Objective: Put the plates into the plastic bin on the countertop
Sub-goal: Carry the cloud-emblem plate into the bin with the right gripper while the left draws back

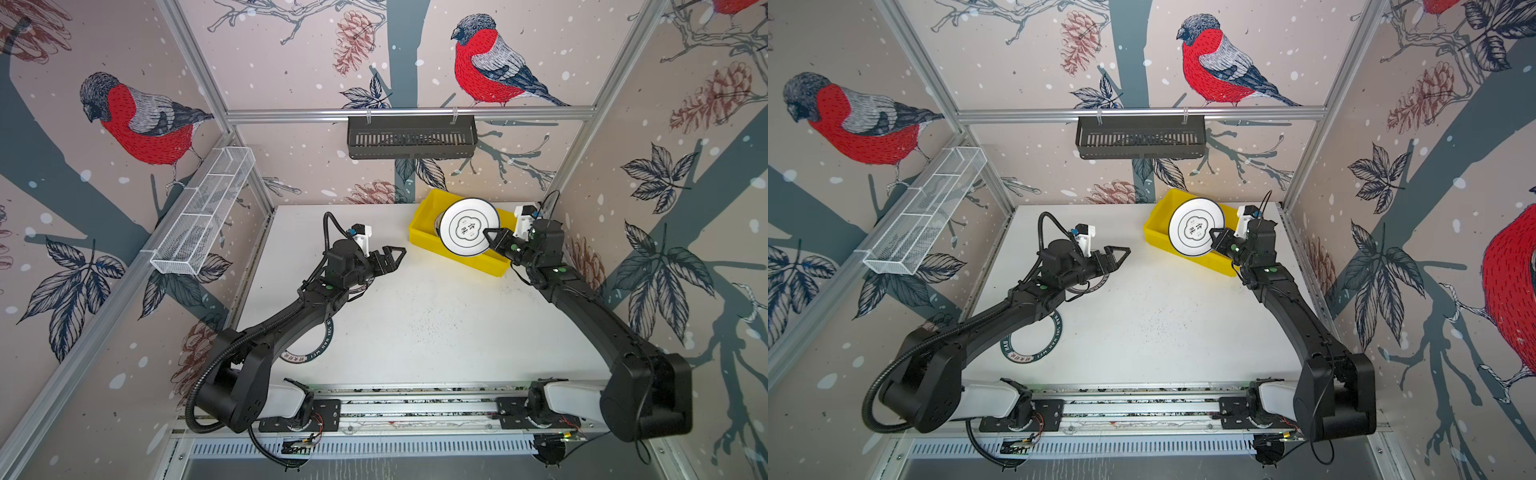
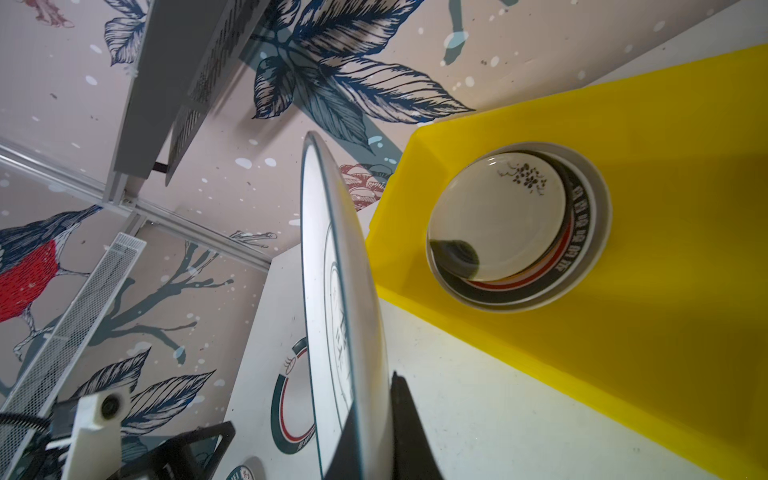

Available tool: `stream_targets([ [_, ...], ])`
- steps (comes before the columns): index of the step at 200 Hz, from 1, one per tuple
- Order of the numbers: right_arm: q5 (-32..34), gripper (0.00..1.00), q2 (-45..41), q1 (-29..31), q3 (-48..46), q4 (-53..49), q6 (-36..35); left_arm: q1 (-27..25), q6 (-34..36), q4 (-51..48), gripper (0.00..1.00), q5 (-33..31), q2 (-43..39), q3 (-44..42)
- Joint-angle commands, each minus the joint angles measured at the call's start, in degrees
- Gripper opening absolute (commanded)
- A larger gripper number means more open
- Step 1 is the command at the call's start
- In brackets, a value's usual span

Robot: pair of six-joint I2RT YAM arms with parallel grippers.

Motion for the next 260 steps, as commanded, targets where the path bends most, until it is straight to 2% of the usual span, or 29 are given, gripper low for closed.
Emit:
stream_targets([
  [1, 1.2, 0.00, 2.0, -1.5, 2.3, 3.2, 0.9, 0.1, 4.4, -0.8, 0.97, -4.1, -2.2, -1.6],
  [98, 6.3, 0.00, 18.0, -1.8, 14.9, 2.1, -0.4, 0.3, 12.6, -3.6, 0.98, -14.3, -11.7, -8.6],
  [194, 7.2, 0.00, 35.4, -0.6, 28.9, -1.1, 0.0, 0.4, 13.2, -4.4, 0.98, -20.3, -22.5, -15.3],
  [220, 5.2, 0.00, 40.2, -1.0, 31.5, -1.1, 4.0, 0.4, 13.4, -5.6, 0.98, -20.8, -24.8, -15.8],
  [260, 7.9, 0.00, 42.0, 0.7, 32.0, -1.6, 2.6, 0.6, 14.3, -8.1, 0.98, -23.2, -28.1, -16.5],
])
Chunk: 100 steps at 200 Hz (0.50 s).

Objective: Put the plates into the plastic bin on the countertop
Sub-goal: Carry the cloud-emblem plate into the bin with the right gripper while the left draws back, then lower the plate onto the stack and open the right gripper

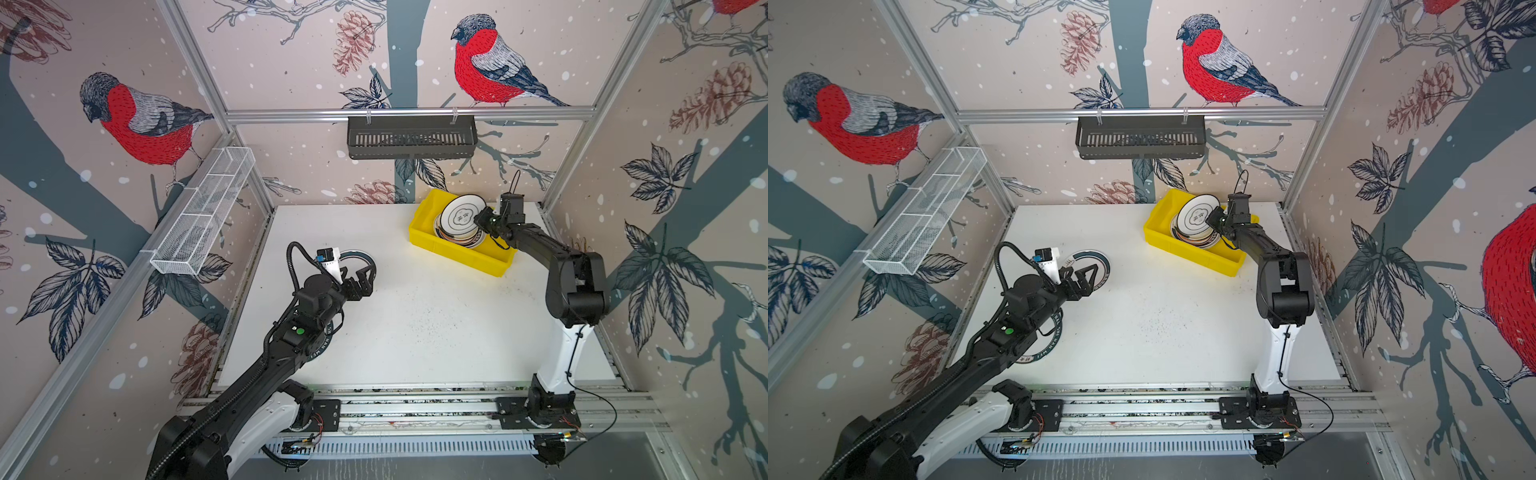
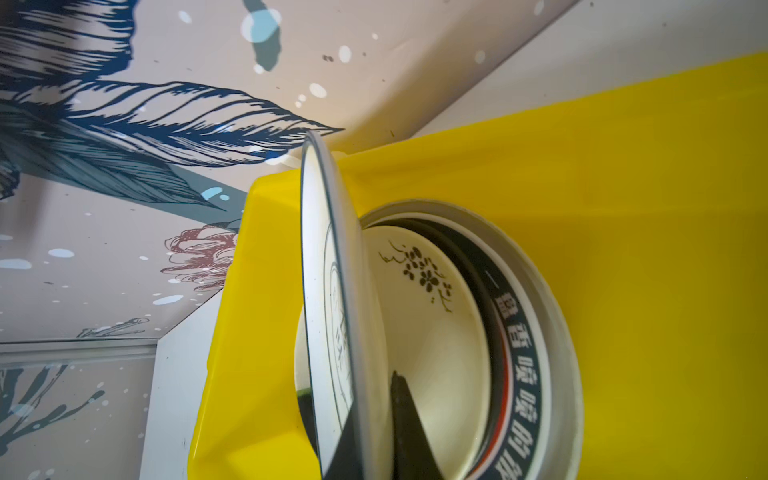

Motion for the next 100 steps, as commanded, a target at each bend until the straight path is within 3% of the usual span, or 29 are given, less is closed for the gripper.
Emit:
stream_targets([
  [1, 1.2, 0.00, 0.2, 1.2, 0.7, 1.4, -0.3, 0.2, 1.1, -1.1, 0.98, -2.4, -1.4, -0.6],
  [21, 0.2, 0.03, 0.8, 1.0, 0.4, 1.8, 1.3, 0.2, 1.2, -1.9, 0.98, -2.1, -2.0, -0.2],
  [39, -0.5, 0.29, 0.8, 1.3, 0.4, 1.9, 1.6, 0.2, 1.5, -3.0, 0.98, -1.2, -2.0, 0.7],
  [61, 2.2, 0.53, -0.4, 2.1, 0.0, 1.4, 0.1, 0.2, 1.5, -3.5, 0.98, -0.9, -1.9, 1.2],
  [91, 4.2, 0.67, -1.1, 2.3, 0.3, -0.3, -0.4, 0.2, 1.3, -4.0, 0.98, -0.5, -0.8, 1.9],
  [100, 5.2, 0.78, -1.3, 2.5, 0.6, -1.3, -1.0, 0.2, 1.2, -3.8, 0.98, -0.1, -0.3, 1.9],
])
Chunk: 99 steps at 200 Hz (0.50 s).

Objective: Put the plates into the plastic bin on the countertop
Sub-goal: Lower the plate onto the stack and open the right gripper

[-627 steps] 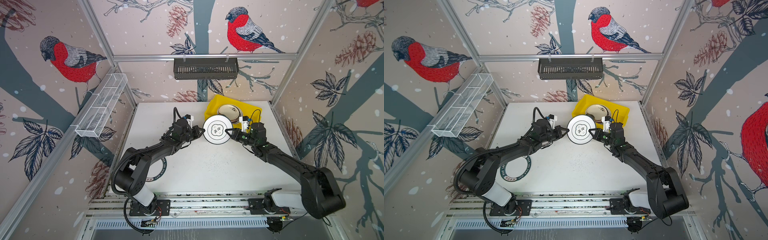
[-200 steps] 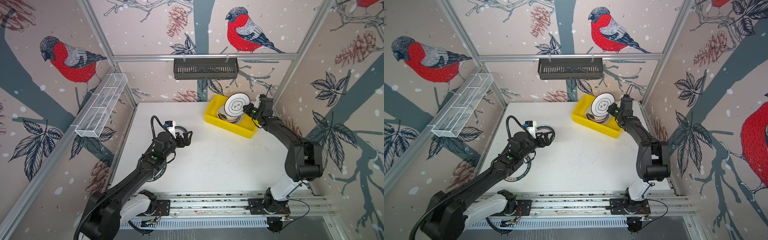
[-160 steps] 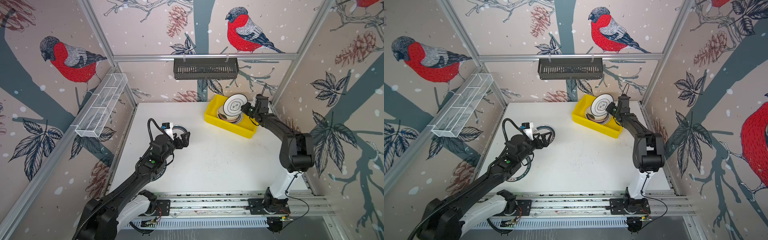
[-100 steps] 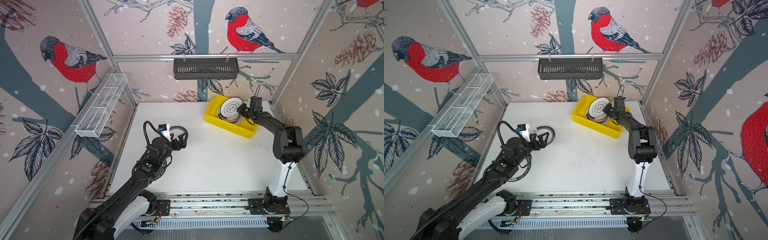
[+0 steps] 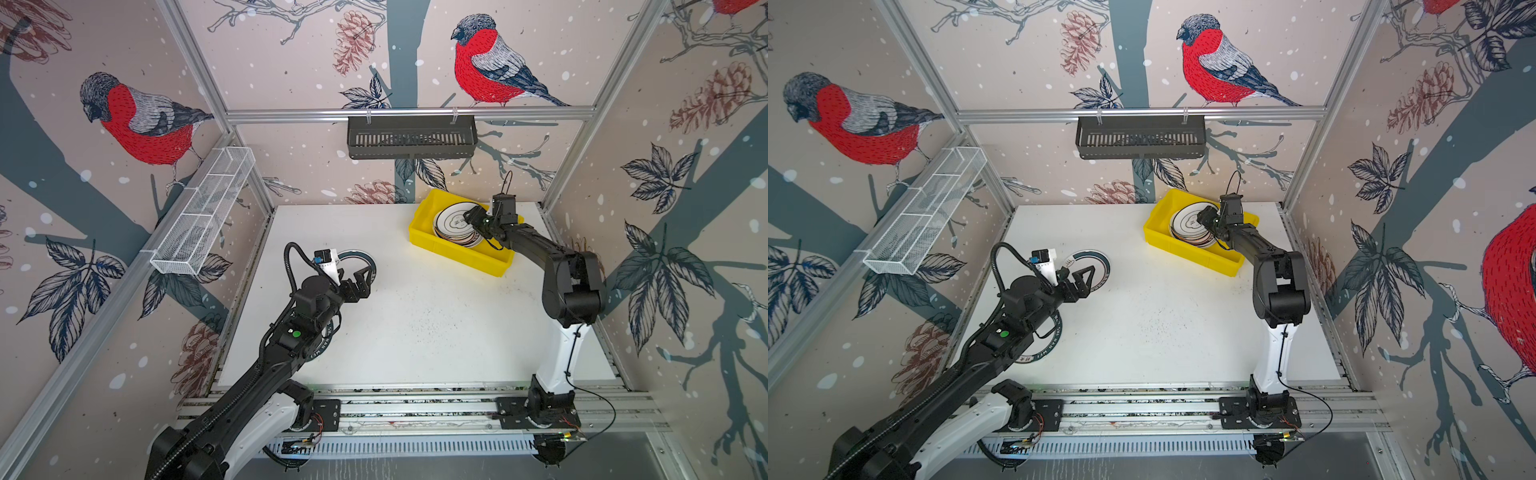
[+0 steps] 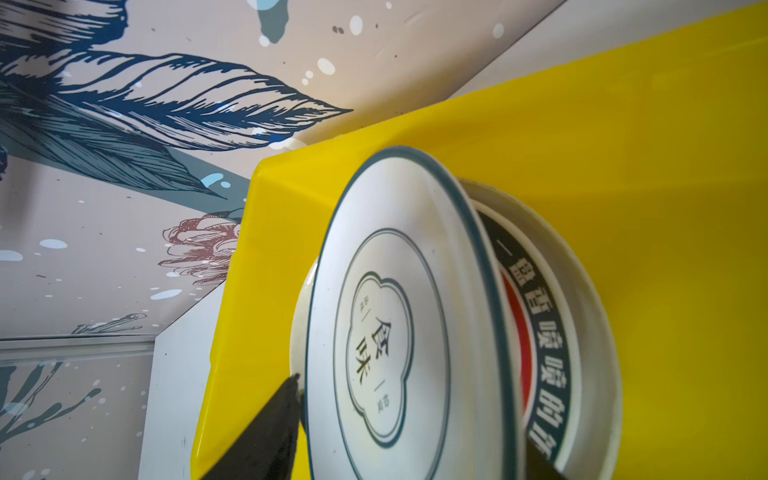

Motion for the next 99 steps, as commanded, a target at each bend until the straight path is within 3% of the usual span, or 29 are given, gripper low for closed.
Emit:
stream_targets([
  [1, 3.1, 0.79, -0.8, 0.2, 0.7, -1.4, -1.7, 0.1, 0.3, -0.2, 0.98, 0.8, 0.8, 0.8],
  [14, 6.5, 1.00, -0.8, 0.9, 2.3, -4.5, -3.1, 0.1, 0.1, 0.2, 0.98, 1.2, 1.2, 0.8],
  [41, 13.1, 1.00, 0.2, 1.9, 6.7, -13.1, -4.5, 0.1, 0.0, 0.4, 0.98, 1.4, 2.2, 1.1],
  [99, 17.7, 1.00, 5.4, 3.1, 16.2, -24.2, -8.0, 0.1, 0.2, 1.1, 0.98, 1.6, 3.4, 1.5],
])
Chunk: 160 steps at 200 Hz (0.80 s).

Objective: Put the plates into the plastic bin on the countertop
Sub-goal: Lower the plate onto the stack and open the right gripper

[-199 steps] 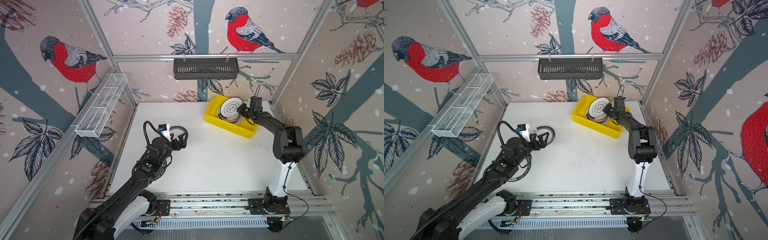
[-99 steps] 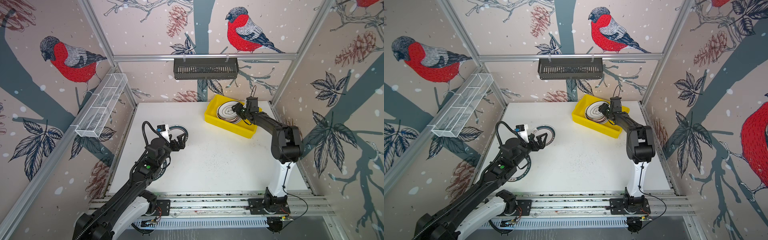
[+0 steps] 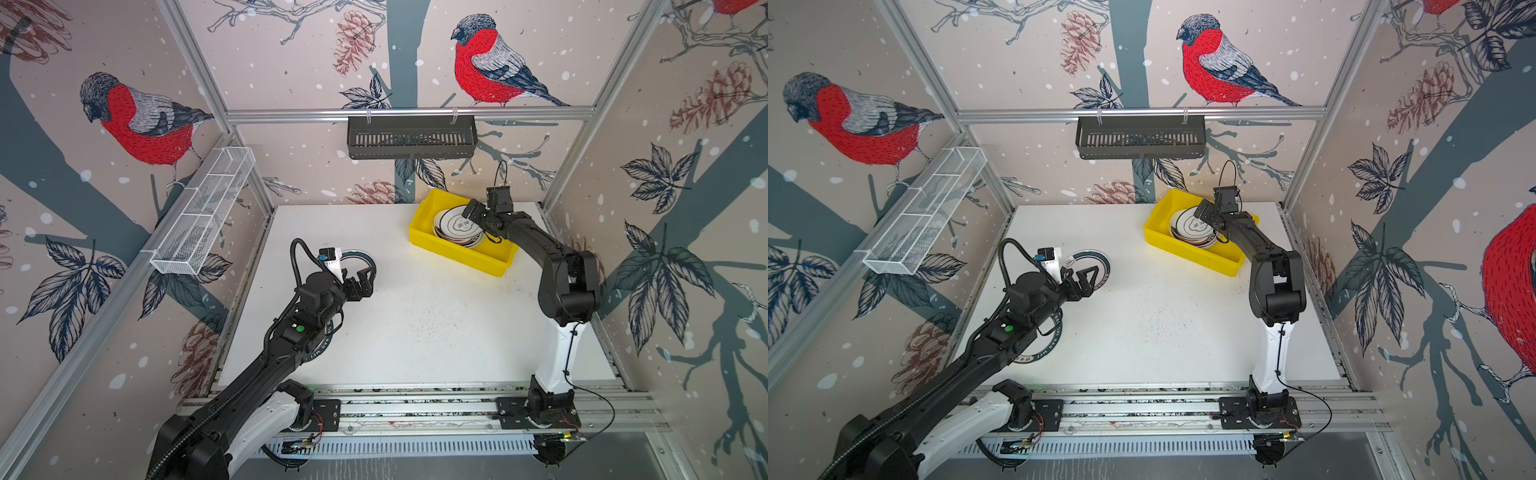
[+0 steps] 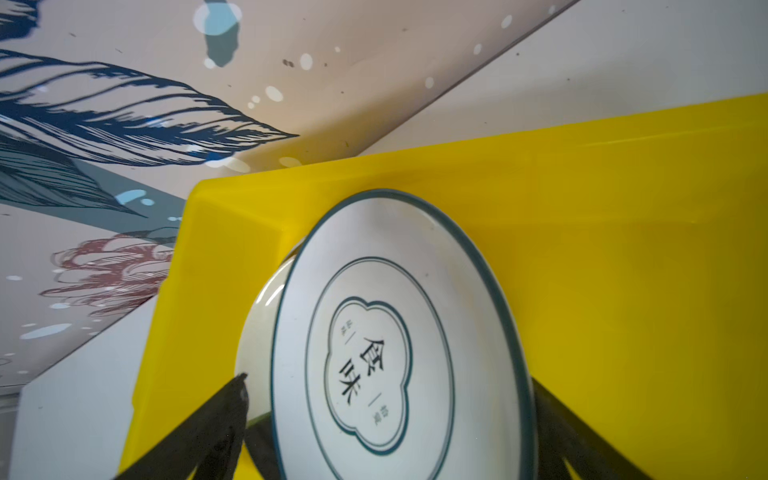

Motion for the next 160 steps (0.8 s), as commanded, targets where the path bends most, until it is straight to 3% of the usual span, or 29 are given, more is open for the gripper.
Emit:
stream_targets([
  [1, 4.0, 1.00, 2.4, 1.0, 4.3, -7.3, -2.6, 0.1, 0.3, 1.1, 0.98, 0.1, 0.3, 0.5],
  [63, 5.0, 1.00, 5.3, 1.8, 8.8, -10.8, -3.0, 0.1, 0.8, 0.0, 0.98, 0.1, 0.6, 0.9],
  [114, 12.2, 1.00, 7.9, 2.6, 14.5, -17.2, -4.5, 0.1, 1.3, -1.1, 0.98, 0.1, 1.5, 1.2],
  [160, 16.2, 1.00, 2.1, 3.9, 7.8, -12.7, -4.7, 0.1, 0.8, -0.7, 0.98, 2.6, 2.9, 1.2],
])
